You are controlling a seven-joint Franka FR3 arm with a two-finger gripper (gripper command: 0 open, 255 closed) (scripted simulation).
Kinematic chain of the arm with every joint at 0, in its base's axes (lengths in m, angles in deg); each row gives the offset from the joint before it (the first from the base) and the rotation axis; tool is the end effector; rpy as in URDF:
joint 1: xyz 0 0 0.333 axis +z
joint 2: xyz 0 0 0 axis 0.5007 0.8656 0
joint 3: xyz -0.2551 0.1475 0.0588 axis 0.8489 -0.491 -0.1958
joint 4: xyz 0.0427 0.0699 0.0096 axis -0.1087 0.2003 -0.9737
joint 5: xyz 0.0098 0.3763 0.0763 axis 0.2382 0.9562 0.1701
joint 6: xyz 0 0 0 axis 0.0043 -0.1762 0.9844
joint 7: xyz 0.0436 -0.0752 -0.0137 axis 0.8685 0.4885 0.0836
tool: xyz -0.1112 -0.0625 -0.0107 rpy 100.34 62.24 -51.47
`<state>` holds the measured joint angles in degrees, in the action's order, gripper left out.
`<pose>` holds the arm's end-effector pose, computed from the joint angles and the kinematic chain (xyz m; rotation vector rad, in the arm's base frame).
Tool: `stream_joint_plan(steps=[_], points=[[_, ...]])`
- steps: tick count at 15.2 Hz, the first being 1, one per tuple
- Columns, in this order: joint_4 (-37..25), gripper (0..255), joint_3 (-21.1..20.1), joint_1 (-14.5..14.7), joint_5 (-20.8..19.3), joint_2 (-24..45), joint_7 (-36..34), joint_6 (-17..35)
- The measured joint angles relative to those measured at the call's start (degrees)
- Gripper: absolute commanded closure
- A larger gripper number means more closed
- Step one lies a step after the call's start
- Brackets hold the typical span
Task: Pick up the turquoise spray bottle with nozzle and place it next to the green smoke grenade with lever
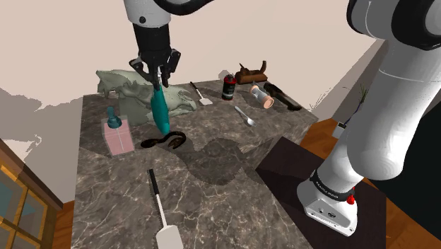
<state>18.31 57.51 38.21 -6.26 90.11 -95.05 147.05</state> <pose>0.5266 0.3022 0.4934 3.0297 -0.1493 0.1076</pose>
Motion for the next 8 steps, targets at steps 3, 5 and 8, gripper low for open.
stream_joint_plan(steps=[3,5,8], points=[[-2.2,255,-0.1,0.1,0.1,-0.2,0.4,-2.3],[-4.3,255,-0.1,0.3,0.0,0.2,0.5,-4.1],[-7.0,255,-0.2,0.5,-0.1,0.5,0.8,-6.5]])
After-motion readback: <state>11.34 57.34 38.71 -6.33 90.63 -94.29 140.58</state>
